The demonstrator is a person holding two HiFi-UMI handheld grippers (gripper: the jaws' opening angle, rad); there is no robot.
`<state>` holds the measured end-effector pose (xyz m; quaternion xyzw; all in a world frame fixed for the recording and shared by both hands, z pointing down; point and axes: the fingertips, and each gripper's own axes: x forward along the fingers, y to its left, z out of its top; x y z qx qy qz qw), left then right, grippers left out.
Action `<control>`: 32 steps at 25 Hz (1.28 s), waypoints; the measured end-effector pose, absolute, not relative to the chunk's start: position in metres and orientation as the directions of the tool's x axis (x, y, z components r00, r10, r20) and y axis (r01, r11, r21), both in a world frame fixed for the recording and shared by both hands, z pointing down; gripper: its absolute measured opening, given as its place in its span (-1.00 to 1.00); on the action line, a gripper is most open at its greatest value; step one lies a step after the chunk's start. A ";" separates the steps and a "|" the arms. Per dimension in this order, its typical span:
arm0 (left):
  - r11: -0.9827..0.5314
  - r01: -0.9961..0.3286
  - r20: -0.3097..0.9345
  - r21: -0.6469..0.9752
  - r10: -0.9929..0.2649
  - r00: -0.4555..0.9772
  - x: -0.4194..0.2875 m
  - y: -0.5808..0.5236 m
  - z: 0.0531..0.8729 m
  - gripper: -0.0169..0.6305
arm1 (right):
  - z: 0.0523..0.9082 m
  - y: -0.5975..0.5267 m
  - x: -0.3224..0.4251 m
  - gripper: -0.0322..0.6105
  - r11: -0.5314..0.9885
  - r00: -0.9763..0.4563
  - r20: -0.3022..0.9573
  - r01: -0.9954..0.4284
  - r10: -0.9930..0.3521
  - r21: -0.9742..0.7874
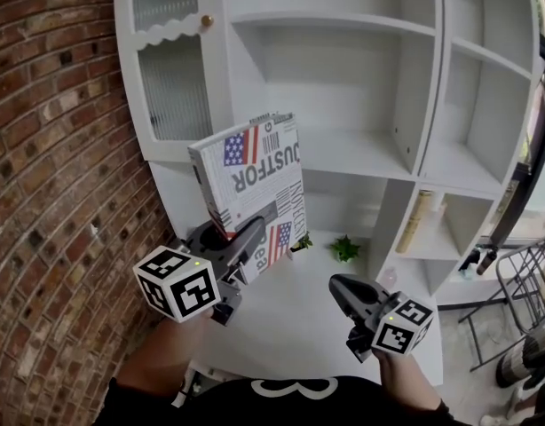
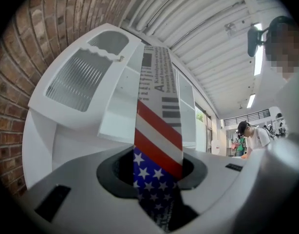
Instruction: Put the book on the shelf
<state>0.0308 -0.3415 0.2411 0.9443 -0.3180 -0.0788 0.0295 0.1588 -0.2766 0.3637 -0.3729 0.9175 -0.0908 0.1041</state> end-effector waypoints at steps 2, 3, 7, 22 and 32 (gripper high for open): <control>-0.792 -0.604 -0.144 0.087 -0.610 0.779 0.031 -0.344 0.229 -0.47 | 0.360 -0.279 0.160 -0.87 0.709 -0.703 -0.126 -0.664 -0.700 -0.237; -0.789 -0.610 -0.151 0.075 -0.614 0.775 0.031 -0.346 0.222 -0.47 | 0.358 -0.280 0.161 -0.87 0.711 -0.704 -0.127 -0.665 -0.699 -0.230; -0.772 -0.635 -0.179 0.037 -0.630 0.755 0.030 -0.355 0.195 -0.47 | 0.350 -0.282 0.162 -0.86 0.714 -0.705 -0.128 -0.671 -0.698 -0.199; -0.664 -0.747 -0.225 -0.026 -0.724 0.652 0.044 -0.427 0.117 -0.47 | 0.345 -0.287 0.176 -0.86 0.729 -0.719 -0.127 -0.663 -0.684 -0.171; -0.571 -0.821 -0.162 -0.004 -0.810 0.564 0.062 -0.488 0.110 -0.47 | 0.354 -0.283 0.209 -0.87 0.700 -0.693 -0.113 -0.688 -0.712 -0.192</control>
